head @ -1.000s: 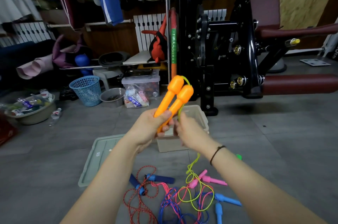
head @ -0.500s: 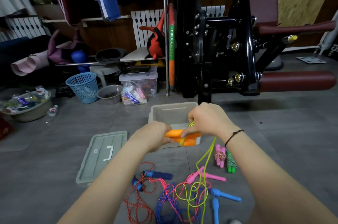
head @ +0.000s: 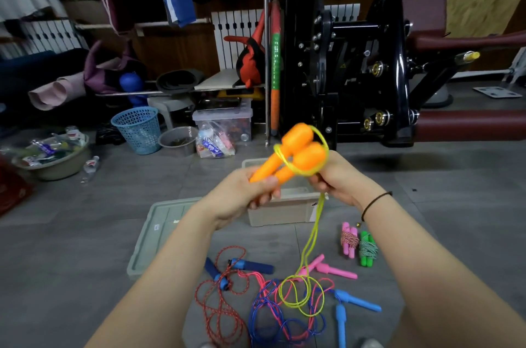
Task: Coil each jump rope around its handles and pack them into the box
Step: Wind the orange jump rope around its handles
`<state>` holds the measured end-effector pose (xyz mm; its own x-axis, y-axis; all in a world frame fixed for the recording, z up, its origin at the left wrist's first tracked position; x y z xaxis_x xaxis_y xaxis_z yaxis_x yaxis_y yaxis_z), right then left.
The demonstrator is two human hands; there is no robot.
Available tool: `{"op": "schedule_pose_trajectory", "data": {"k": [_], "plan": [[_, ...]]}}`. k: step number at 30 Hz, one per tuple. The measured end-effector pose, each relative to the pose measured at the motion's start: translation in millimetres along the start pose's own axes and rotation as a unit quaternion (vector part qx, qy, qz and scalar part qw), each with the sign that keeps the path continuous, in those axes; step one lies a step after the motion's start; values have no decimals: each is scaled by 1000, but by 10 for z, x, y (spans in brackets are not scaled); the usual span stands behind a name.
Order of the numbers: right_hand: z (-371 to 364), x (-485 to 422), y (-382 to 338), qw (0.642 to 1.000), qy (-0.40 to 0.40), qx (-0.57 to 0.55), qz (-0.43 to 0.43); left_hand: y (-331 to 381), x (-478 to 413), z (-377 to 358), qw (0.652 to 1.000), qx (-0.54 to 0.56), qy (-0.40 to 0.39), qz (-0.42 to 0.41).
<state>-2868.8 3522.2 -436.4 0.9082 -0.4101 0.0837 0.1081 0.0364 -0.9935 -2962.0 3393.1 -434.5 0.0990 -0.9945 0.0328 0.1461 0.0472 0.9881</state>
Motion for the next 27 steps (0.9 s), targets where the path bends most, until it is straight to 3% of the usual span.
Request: {"op": "schedule_pose_trajectory", "data": {"k": [2,4,8,10,13,15,19,21,25,27], "plan": [[-82,-21,-18,999,-26,36,15,-22,-16,185,989,84,122,-8],[-214,-24,-46,995,-62,75,15,-51,9,348,972,94,217,-2],[-518,7,-60,977,-129,166,-22,-76,60,558,942,-137,302,47],[-512,5,-113,958,-81,275,4,-63,47,546,914,-267,290,90],[-365,41,-291,843,74,526,88,-35,-27,413,881,-387,248,111],[-305,92,-335,802,119,579,86,-81,-70,291,865,-434,205,147],[-162,143,-326,771,120,620,80,-255,-161,15,830,-536,32,148],[-52,142,-307,792,128,590,93,-236,-162,-53,846,-524,-30,96],[72,144,-214,874,125,456,112,-98,-62,-231,879,-470,-82,1],[91,61,-103,927,59,359,86,4,28,-344,907,-412,-81,-38]]}}
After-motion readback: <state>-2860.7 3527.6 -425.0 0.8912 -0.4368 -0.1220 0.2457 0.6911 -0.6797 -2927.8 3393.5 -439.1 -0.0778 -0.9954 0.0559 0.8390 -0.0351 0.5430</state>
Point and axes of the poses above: each hand's wrist, its own x-axis away from the middle knuckle, its own z-axis out of the back of the hand, y = z × x, the point moved 7 cm from there along -x, towards the middle knuckle, and after that the axes turned 9 degrees about -y, right-handed, at the moved point
